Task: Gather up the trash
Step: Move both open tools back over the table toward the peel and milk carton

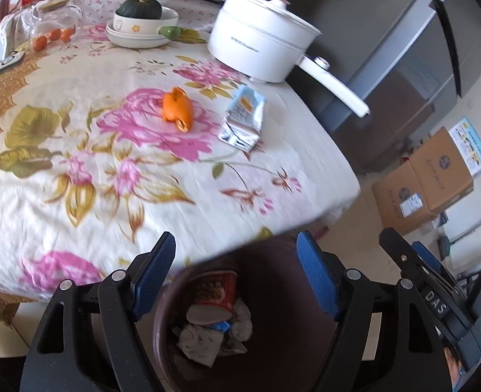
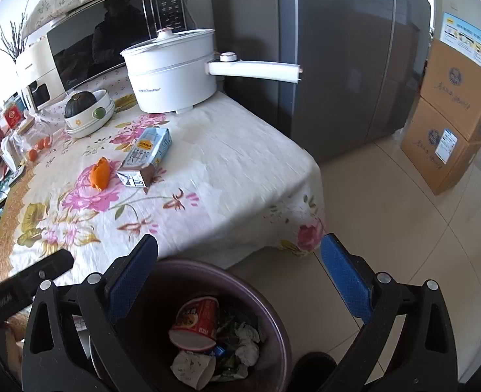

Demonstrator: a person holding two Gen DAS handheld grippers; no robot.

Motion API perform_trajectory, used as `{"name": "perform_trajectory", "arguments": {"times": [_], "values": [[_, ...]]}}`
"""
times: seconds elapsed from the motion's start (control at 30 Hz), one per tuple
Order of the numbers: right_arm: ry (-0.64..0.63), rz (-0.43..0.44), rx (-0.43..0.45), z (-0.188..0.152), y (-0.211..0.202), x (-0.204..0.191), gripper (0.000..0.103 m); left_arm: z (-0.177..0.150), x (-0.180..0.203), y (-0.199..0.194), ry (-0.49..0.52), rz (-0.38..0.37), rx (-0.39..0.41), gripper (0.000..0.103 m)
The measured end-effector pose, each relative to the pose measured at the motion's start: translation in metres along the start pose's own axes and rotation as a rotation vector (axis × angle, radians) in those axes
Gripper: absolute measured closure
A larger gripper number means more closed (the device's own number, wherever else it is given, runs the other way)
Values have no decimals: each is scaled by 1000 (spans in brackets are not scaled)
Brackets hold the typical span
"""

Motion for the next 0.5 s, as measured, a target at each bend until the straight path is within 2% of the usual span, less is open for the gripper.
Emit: {"name": "perform_trajectory", "arguments": {"times": [0.3,0.5], "values": [[-39,16,-15,39,32,-25,7,63,-24,25,-54,64,39,28],[-39,43,-35,67,56,-39,7,87,-33,46,-72,92,37,28]]}}
Point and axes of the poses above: each gripper's, at about its wrist camera, not at the fingertips, and y roughly the way its jaws point, x to its right, z to its top, the point moved 2 cm from there along y, roughly the way its jaws point, and after that the axes turned 8 degrees about -y, right-handed, at the moved point
